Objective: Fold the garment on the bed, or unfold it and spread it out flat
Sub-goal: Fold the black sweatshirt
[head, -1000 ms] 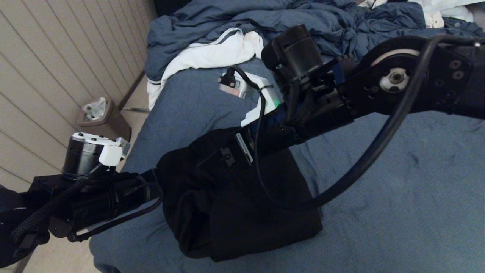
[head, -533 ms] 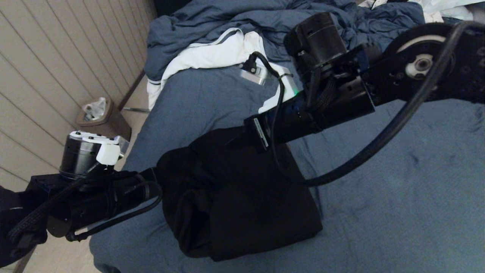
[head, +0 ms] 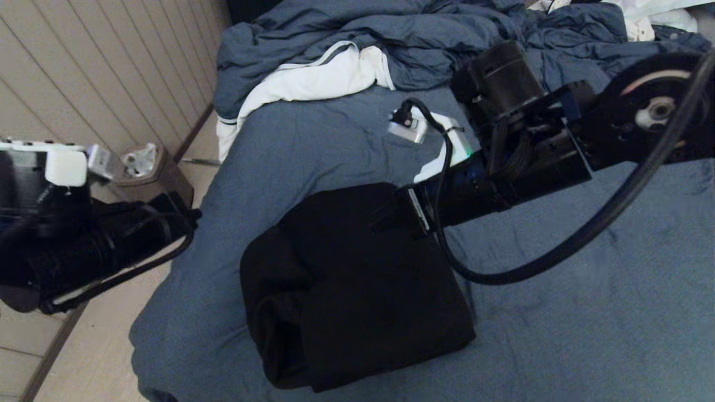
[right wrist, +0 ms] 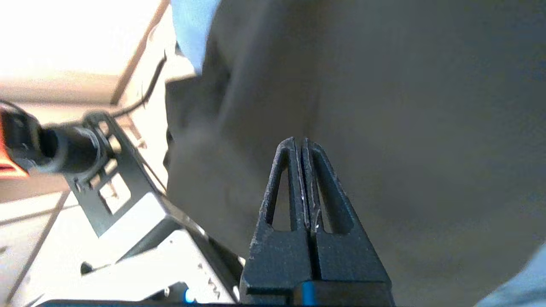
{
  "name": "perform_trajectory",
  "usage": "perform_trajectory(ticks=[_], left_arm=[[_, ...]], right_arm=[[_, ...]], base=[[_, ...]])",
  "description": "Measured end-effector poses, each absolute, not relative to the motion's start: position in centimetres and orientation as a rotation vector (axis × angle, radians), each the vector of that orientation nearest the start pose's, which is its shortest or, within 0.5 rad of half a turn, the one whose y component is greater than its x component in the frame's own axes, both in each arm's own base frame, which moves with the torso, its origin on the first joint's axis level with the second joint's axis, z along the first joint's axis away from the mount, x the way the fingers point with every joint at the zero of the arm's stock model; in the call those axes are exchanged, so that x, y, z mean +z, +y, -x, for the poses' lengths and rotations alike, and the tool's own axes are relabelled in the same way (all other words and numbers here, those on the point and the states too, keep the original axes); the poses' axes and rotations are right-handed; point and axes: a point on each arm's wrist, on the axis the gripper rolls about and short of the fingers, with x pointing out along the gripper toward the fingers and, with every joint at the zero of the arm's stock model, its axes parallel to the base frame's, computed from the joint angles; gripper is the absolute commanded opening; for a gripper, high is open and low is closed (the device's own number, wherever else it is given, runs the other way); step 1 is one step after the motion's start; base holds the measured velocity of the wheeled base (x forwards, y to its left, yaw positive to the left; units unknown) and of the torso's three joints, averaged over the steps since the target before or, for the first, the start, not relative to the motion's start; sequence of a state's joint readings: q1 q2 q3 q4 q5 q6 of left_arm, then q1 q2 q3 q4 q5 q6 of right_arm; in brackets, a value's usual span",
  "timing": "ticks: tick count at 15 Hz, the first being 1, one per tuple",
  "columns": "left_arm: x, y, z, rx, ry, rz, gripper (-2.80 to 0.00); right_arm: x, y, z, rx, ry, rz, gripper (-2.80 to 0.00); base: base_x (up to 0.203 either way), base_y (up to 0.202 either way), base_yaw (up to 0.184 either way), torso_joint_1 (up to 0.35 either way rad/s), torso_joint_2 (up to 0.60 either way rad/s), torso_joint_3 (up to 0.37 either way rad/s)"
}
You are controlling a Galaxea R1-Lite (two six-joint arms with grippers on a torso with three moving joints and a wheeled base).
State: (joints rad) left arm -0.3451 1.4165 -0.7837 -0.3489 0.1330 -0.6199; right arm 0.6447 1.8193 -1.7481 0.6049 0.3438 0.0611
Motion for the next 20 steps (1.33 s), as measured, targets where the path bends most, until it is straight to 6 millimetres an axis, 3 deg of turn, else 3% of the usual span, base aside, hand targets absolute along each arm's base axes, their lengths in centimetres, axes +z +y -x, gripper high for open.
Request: perform_trajectory(ticks=[4, 8, 11, 14, 17, 20], left_arm=[[28.6, -9.2, -20.9, -0.205, 0.292, 0.536, -2.80], [30.9, -14.7, -19.5, -0.340, 0.359, 0.475, -2.80], [29.7, -20.1, -19.0, -0.451, 0.465, 0.418, -2.80], [26.8, -24.2, -18.9, -0.505, 0.566, 0.357, -2.80], [22.6, -26.1, -19.1, -0.496, 0.668, 0.272, -2.80], [19.6, -26.6, -19.3, -0.521, 0.719, 0.255, -2.80]], right_arm=[[26.7, 20.8, -26.8, 0.925, 0.680, 0.037, -2.80], [25.3, 20.9, -27.2, 0.919, 0.696, 0.041, -2.80], [24.8, 20.1, -28.3, 0.884, 0.709, 0.031, -2.80], [24.5, 19.4, -28.8, 0.860, 0.717, 0.028, -2.80], [24.3, 17.7, -29.7, 0.811, 0.722, 0.009, -2.80], [24.0, 16.7, -30.1, 0.785, 0.732, 0.000, -2.80]], base=[[0.000, 0.000, 0.000, 0.000, 0.00, 0.000], [0.000, 0.000, 0.000, 0.000, 0.00, 0.000], [0.000, 0.000, 0.000, 0.000, 0.00, 0.000], [0.000, 0.000, 0.000, 0.000, 0.00, 0.000], [0.000, 0.000, 0.000, 0.000, 0.00, 0.000], [0.000, 0.000, 0.000, 0.000, 0.00, 0.000]])
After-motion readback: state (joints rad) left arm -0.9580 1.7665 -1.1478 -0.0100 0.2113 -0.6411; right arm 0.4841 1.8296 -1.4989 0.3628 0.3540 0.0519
